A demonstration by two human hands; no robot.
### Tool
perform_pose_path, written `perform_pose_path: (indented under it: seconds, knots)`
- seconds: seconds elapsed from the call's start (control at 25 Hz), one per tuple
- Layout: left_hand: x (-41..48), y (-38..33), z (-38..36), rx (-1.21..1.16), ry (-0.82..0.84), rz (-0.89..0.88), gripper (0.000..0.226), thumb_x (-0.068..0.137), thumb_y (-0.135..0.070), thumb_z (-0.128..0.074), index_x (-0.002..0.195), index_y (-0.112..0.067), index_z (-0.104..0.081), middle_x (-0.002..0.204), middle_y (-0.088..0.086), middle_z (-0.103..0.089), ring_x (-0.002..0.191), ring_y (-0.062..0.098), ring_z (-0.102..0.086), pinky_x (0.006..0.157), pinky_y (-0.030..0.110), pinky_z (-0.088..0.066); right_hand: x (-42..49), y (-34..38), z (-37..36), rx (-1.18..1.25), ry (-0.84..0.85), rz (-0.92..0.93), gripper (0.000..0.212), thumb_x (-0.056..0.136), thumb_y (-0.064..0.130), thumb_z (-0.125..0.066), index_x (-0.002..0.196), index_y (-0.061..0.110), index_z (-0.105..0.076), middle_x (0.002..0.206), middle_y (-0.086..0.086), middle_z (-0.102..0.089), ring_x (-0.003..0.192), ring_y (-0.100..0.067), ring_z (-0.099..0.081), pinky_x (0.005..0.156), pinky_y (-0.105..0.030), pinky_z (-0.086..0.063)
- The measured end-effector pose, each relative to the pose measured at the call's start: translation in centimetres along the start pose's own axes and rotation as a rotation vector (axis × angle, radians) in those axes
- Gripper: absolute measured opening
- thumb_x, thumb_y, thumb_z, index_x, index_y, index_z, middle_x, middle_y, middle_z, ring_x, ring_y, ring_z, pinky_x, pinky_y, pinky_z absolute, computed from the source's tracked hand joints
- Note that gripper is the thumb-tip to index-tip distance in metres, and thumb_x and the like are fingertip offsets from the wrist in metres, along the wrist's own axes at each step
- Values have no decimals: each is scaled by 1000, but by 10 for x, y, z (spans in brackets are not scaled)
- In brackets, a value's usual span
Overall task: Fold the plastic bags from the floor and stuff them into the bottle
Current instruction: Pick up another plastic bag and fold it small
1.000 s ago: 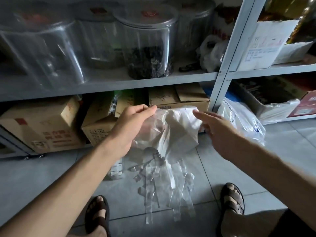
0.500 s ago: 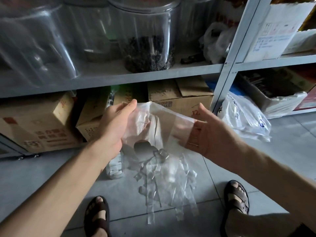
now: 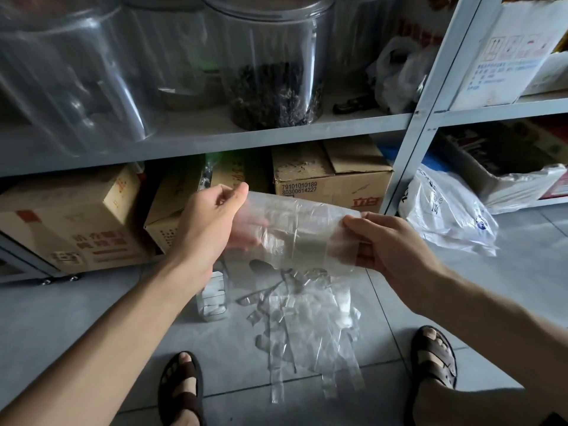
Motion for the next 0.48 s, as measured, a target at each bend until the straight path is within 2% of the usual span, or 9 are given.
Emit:
perform_pose_path:
  seconds: [0.12, 0.24, 0.28, 0.4, 0.48]
  knots:
    - [1, 3, -1, -32, 41, -4, 19, 94, -33, -67, 103, -16, -65, 98, 15, -75, 79, 30, -73, 65, 39, -60, -1, 7, 5, -37, -23, 36, 17, 99, 17, -58, 98, 3, -68, 79, -7, -72, 64, -19, -69, 61, -30, -58]
    - [3, 7, 1, -33, 76, -3, 44, 77, -38, -82, 116, -35, -62, 106, 15, -73, 93, 33, -72, 77, 46, -60, -2, 9, 9, -58, -44, 41, 20, 99, 19, -57, 104, 1, -66, 76, -6, -72, 60, -20, -66, 55, -27, -54]
    - [3, 6, 1, -40, 88, -14, 47, 76, -34, -82, 117, -37, -61, 104, 17, -73, 95, 35, -71, 78, 47, -60, -1, 9, 10, -58, -52, 41, 21, 99, 19, -58, 105, 0, -66, 75, -7, -71, 60, -20, -65, 53, -26, -54]
    - [-3, -1, -2, -65, 144, -59, 29, 86, -11, -75, 109, -27, -67, 90, 19, -75, 82, 31, -73, 65, 35, -58, -1, 9, 13, -51, -67, 51, 22, 99, 18, -57, 105, -2, -66, 73, -7, -69, 58, -19, -65, 52, -26, -54]
    - [-6, -6, -4, -50, 147, -81, 15, 90, -6, -69, 97, -19, -72, 84, 15, -76, 71, 23, -72, 59, 29, -56, 0, 10, 14, -49, -69, 74, 23, 99, 17, -58, 109, -3, -64, 73, -7, -69, 60, -17, -65, 56, -26, -55]
Point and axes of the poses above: each hand's wrist, its own x-axis towards the middle knuckle, its own z-axis out of the back of the hand, y = z × x, the point moved 6 cm from there along x, towards the middle knuckle
